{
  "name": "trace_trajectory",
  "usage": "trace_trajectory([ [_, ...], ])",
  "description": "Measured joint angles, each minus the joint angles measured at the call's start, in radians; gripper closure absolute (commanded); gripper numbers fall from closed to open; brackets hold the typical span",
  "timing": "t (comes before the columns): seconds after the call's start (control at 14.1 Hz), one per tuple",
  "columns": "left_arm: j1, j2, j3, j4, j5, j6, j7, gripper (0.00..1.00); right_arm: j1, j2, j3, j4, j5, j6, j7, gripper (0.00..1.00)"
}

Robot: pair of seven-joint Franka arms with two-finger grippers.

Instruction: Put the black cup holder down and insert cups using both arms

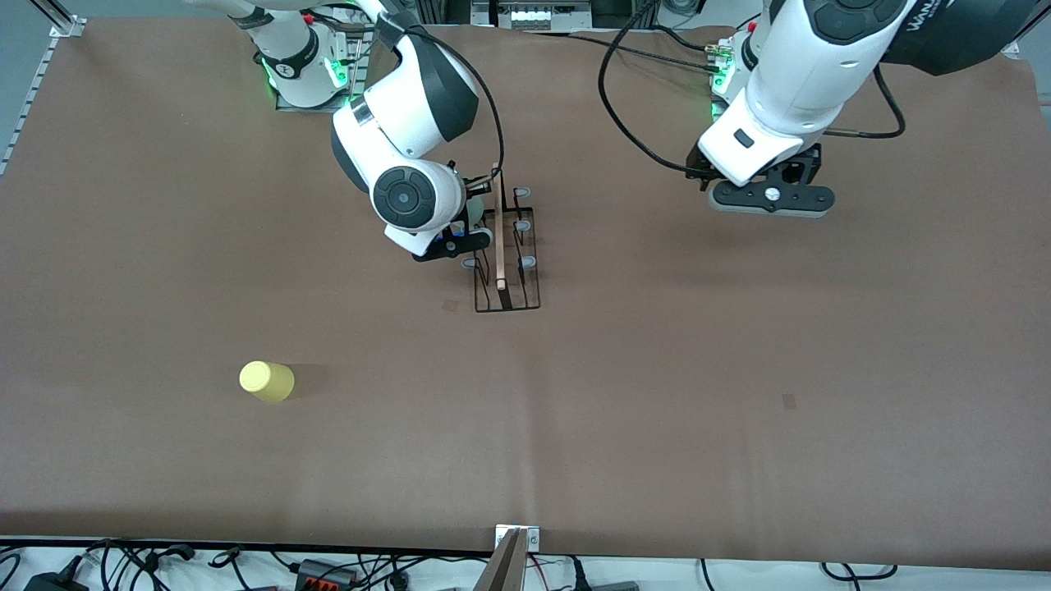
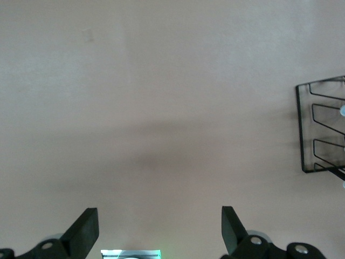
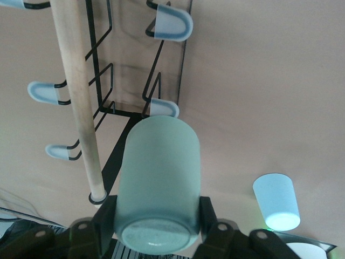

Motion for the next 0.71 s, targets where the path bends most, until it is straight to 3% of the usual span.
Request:
trace_trajectory([
  [0.5, -0.02, 0.001, -0.026, -0.005, 0.0, 0.004, -0.003, 0.0, -0.001, -0.02, -0.018, 0.019, 0.028, -0.048, 0.0, 0.77],
  [0.71, -0.028, 0.01, -0.05, -0.011, 0.0, 0.064, -0.048, 0.0, 0.002, -0.028, -0.016, 0.019, 0.03, -0.063, 0.006, 0.77],
])
